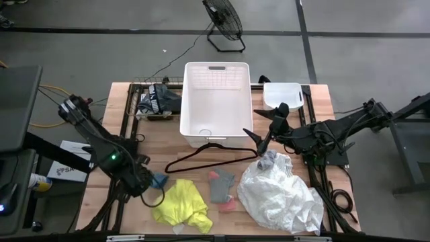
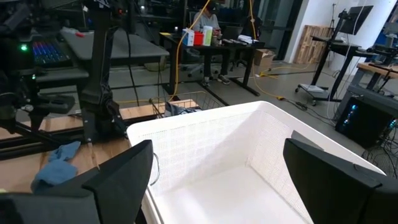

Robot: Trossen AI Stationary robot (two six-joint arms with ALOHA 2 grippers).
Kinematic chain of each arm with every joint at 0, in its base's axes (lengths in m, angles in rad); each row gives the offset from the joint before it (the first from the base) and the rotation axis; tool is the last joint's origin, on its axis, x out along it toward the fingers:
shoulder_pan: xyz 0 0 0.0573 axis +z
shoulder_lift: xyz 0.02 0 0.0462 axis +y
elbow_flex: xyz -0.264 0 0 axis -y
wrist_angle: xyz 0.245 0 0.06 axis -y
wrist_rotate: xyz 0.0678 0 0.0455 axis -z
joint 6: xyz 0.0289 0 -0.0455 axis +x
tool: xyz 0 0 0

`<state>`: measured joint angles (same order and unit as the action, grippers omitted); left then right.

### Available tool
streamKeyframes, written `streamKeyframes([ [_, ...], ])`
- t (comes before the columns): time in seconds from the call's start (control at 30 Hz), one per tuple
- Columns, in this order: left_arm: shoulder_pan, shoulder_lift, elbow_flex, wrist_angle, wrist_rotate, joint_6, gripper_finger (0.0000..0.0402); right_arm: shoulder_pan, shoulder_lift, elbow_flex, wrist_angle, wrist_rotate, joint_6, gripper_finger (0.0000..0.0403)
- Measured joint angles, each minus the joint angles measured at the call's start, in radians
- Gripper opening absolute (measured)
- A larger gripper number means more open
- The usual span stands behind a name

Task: Pick & Place Cloths
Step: Put the blue sock into the small white bin

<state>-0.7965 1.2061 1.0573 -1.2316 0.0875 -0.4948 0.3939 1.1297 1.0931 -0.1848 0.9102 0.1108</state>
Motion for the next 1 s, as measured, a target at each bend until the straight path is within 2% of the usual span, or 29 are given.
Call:
streamKeyframes([
  [0.2, -0.025, 0.077, 0.000, -0.003, -0.147, 0.001, 0.0174, 0.000, 0.000, 0.000, 0.000, -0.027, 0.000, 0.0353],
  [0.33, -0.029, 0.132, -0.011, -0.019, -0.152, 0.017, 0.0174, 0.000, 0.000, 0.000, 0.000, -0.028, 0.001, 0.0353],
  [0.5, -0.029, 0.161, -0.101, 0.014, -0.141, 0.010, 0.0174, 0.000, 0.000, 0.000, -0.001, -0.029, 0.001, 0.0353],
  [1.0, -0.029, 0.160, -0.311, 0.304, -0.137, -0.008, 0.0174, 0.000, 0.000, 0.000, -0.001, -0.030, 0.001, 0.0353],
])
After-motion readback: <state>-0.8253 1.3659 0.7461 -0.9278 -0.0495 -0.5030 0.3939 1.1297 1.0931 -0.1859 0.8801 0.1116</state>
